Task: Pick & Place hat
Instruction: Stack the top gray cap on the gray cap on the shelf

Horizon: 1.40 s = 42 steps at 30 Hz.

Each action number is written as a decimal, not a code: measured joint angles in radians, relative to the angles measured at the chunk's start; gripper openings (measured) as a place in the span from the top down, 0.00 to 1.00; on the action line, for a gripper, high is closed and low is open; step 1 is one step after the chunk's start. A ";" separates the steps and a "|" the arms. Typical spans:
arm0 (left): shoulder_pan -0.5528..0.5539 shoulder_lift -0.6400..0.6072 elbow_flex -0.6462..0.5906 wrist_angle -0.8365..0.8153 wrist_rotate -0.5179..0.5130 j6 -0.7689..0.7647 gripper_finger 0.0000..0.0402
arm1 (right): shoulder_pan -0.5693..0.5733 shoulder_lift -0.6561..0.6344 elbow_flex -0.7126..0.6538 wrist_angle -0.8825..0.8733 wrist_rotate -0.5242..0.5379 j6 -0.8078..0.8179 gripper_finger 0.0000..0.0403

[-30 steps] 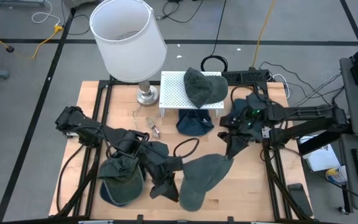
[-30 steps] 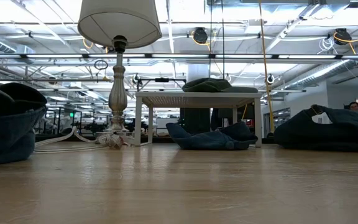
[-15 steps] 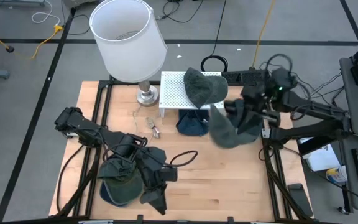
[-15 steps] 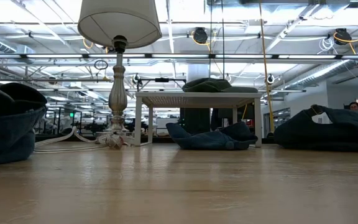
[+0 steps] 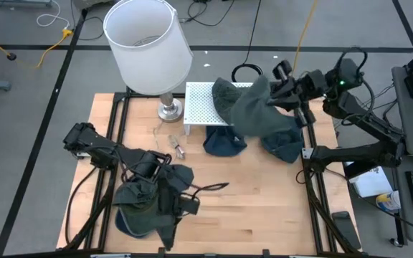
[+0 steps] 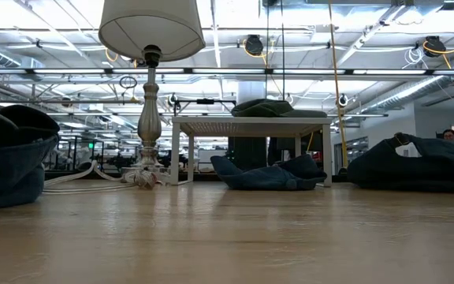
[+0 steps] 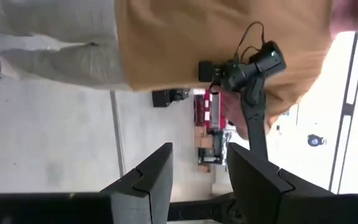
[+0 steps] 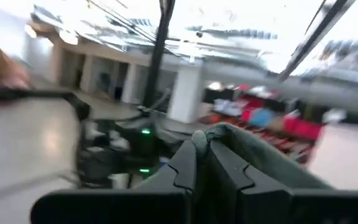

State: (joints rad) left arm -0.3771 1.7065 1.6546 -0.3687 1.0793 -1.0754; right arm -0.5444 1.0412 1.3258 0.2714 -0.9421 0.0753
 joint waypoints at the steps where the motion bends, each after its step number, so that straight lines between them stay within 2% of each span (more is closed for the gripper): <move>1: 0.011 0.000 0.000 0.000 0.000 0.009 0.62 | -0.010 0.000 0.000 0.000 0.001 -0.054 0.97; 9: 0.127 0.000 0.000 0.006 -0.037 0.101 0.62 | -0.130 -0.004 0.001 -0.025 0.001 -0.352 0.97; 11: 0.160 0.000 0.000 0.007 -0.043 0.109 0.62 | -0.162 -0.011 0.001 -0.022 0.029 -0.442 0.97; 14: 0.205 0.000 0.000 0.007 -0.071 0.106 0.62 | -0.200 -0.016 0.001 -0.022 0.166 -0.511 0.97; 18: 0.253 0.000 0.000 0.007 -0.117 0.121 0.62 | -0.218 -0.014 0.001 -0.024 0.383 -0.516 0.97; 22: 0.291 0.000 0.000 0.007 -0.188 0.132 0.62 | -0.217 -0.005 0.001 -0.026 0.538 -0.541 0.96; 26: 0.318 0.000 0.000 0.008 -0.262 0.132 0.62 | -0.177 0.008 0.001 -0.038 0.789 -0.536 0.96; 31: 0.339 0.000 0.000 0.031 -0.313 0.127 0.62 | -0.082 0.026 0.001 -0.071 1.221 -0.564 0.96; 35: 0.341 0.000 0.000 0.030 -0.319 0.115 0.62 | 0.015 0.053 0.001 -0.071 1.553 -0.581 0.96; 42: 0.343 0.000 0.000 0.030 -0.276 0.081 0.62 | 0.153 0.138 0.001 -0.055 1.985 -0.592 0.96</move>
State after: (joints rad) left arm -0.0338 1.7065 1.6547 -0.3389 0.8028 -0.9947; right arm -0.3917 1.1796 1.3266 0.2161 1.0430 -0.5169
